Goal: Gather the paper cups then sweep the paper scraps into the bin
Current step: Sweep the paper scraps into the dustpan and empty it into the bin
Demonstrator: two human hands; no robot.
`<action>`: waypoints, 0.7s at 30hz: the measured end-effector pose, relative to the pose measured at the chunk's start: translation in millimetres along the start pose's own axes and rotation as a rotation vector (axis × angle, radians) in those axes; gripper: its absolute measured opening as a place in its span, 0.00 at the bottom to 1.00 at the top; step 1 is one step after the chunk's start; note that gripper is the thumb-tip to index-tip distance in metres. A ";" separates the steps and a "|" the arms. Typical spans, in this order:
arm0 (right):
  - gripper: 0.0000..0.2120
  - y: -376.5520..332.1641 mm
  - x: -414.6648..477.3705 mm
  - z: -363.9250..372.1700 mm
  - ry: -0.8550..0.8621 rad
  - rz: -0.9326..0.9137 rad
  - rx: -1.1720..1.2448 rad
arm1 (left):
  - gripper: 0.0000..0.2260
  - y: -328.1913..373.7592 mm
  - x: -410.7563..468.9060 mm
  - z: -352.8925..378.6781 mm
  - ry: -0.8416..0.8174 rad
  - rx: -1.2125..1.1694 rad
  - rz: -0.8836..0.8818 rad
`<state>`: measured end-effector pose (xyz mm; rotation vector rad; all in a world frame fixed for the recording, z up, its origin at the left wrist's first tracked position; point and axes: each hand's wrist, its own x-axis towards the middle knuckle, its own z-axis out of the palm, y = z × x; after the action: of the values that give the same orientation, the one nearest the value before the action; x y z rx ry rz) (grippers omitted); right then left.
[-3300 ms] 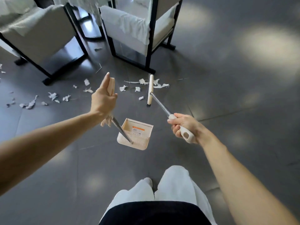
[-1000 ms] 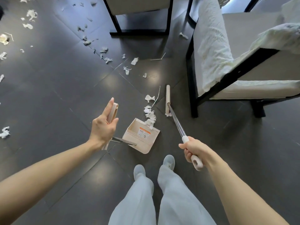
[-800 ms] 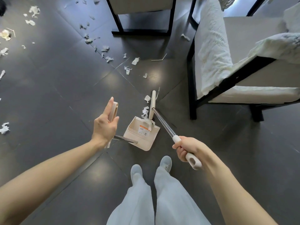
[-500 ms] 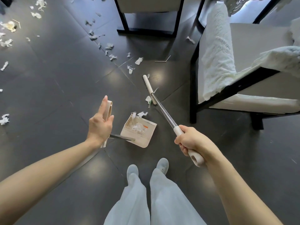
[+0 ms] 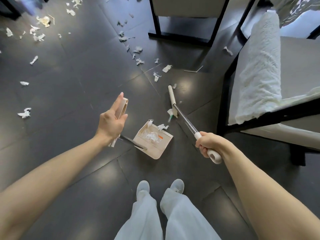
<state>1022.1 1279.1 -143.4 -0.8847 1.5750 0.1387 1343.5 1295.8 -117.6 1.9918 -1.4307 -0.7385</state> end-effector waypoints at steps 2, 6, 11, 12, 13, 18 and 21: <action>0.15 4.1 -10.7 7.7 -0.090 0.047 -0.013 | 0.32 2.9 6.5 1.6 -0.013 -0.007 0.005; 0.12 2.4 -44.9 1.7 -0.271 0.182 0.261 | 0.31 14.9 16.3 8.3 -0.042 -0.007 0.021; 0.11 -12.8 -83.2 -21.5 -0.280 0.126 0.374 | 0.31 18.9 24.9 -1.0 -0.071 0.058 0.063; 0.12 -15.9 -88.1 -23.4 -0.265 0.109 0.384 | 0.31 18.7 26.7 -4.4 -0.062 0.060 0.062; 0.13 -19.3 -92.2 -25.2 -0.249 0.090 0.380 | 0.31 18.8 28.9 -7.1 -0.048 0.050 0.056; 0.16 -52.7 -97.7 -40.8 -0.174 0.009 0.428 | 0.30 26.2 55.2 -19.6 0.008 -0.048 0.043; 0.15 -84.9 -84.9 -41.8 -0.109 -0.040 0.461 | 0.30 31.5 82.9 -28.4 0.029 -0.071 0.039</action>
<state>1034.9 1234.9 -24.8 -0.5355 1.4072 -0.1966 1366.5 1212.0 -84.2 1.9081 -1.4031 -0.7309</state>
